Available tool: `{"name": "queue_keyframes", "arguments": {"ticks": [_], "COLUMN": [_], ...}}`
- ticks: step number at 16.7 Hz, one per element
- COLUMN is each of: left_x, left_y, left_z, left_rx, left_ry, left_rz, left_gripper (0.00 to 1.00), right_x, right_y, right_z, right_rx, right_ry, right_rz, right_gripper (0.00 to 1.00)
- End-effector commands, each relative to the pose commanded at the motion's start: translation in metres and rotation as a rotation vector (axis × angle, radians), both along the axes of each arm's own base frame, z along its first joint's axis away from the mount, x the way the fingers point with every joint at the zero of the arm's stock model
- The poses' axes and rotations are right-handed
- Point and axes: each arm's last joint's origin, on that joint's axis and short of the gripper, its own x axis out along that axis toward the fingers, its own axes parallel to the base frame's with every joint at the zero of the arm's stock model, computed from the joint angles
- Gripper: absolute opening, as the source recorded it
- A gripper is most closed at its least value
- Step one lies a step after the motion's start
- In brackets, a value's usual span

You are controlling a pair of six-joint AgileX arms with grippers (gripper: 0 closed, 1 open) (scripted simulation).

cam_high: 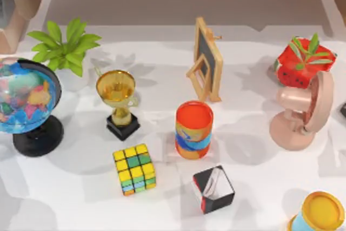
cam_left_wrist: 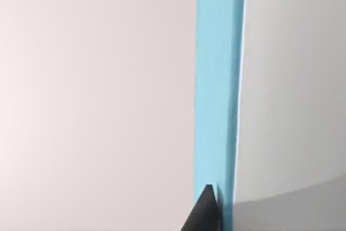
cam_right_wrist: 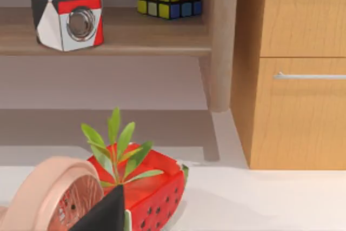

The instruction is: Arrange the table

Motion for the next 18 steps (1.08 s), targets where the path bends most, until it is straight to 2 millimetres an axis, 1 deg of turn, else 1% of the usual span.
{"name": "queue_keyframes", "arguments": {"ticks": [1,3,5,8,11,18], "left_x": [-0.001,0.006,0.022,0.051,0.069,0.069], "left_y": [0.006,0.007,0.002,-0.015,-0.028,-0.027], "left_z": [-0.014,-0.033,-0.044,-0.051,-0.057,-0.057], "left_rx": [-0.007,-0.010,0.005,0.037,0.053,0.055], "left_ry": [0.048,0.107,0.127,0.125,0.123,0.123], "left_rz": [-0.022,-0.111,-0.231,-0.413,-0.519,-0.519], "left_gripper": [0.00,0.00,0.00,0.00,0.00,0.00], "right_x": [0.000,0.000,0.000,0.000,0.000,0.000], "right_y": [0.000,0.000,0.000,0.000,0.000,0.000], "right_z": [0.000,0.000,0.000,0.000,0.000,0.000], "right_rx": [0.000,0.000,0.000,0.000,0.000,0.000], "right_ry": [0.000,0.000,0.000,0.000,0.000,0.000], "right_rz": [0.000,0.000,0.000,0.000,0.000,0.000], "right_gripper": [1.00,1.00,1.00,1.00,1.00,1.00]}}
